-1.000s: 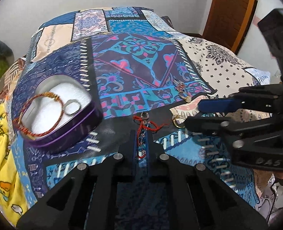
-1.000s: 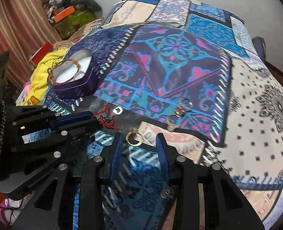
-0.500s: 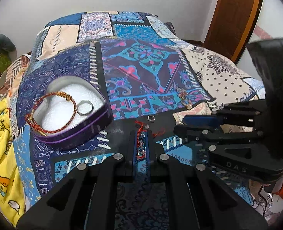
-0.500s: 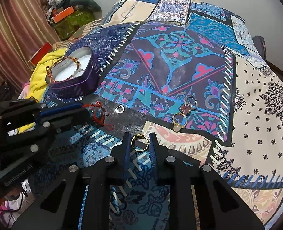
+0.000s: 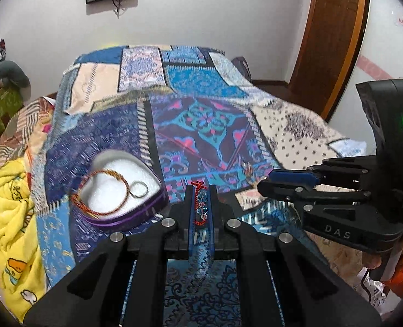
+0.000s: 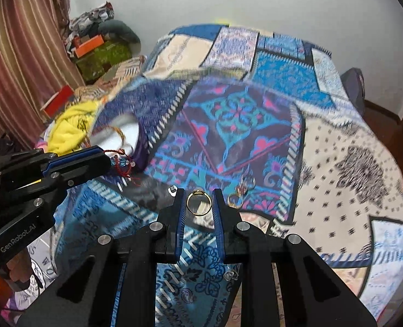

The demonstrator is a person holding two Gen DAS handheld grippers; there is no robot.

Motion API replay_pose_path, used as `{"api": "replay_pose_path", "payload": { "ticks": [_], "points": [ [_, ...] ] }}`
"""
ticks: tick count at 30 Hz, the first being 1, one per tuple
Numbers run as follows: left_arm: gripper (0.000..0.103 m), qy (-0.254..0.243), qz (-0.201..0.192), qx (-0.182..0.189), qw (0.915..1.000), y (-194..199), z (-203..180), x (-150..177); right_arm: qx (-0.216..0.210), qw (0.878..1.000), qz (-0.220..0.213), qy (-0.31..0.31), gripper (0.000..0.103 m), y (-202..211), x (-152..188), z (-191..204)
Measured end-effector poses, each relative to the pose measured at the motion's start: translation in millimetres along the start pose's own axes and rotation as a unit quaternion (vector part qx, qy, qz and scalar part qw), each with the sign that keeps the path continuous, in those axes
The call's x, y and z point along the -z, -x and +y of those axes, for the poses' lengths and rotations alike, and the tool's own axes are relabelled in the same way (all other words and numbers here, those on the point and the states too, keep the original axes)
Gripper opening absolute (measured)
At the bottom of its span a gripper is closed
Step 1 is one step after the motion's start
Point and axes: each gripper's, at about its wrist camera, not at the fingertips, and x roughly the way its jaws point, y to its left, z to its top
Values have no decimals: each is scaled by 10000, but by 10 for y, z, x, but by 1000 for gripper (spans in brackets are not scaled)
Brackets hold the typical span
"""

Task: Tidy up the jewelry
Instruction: 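Grasp the gold ring with the right tool while the left tool carries the string bracelet to the tin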

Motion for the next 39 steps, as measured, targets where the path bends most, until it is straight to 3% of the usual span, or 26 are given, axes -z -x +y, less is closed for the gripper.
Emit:
{"api": "replay_pose_path", "payload": {
  "ticks": [11,20,31,39],
  "points": [
    [6,148,-625,-108,9979,417,142,-210,-76,9983,-568,116,17,241,-244,215],
    [6,306,-909,-399,9946,598,419,-276,-309,9968,-669,305,17,136,-408,421],
    [6,501,-833,-613,9934,523,827,-216,-603,9961,-403,508,17,-257,-562,680],
    [6,618,-527,-552,9952,272,978,-91,-753,9951,-193,611,17,-492,-662,779]
  ]
}}
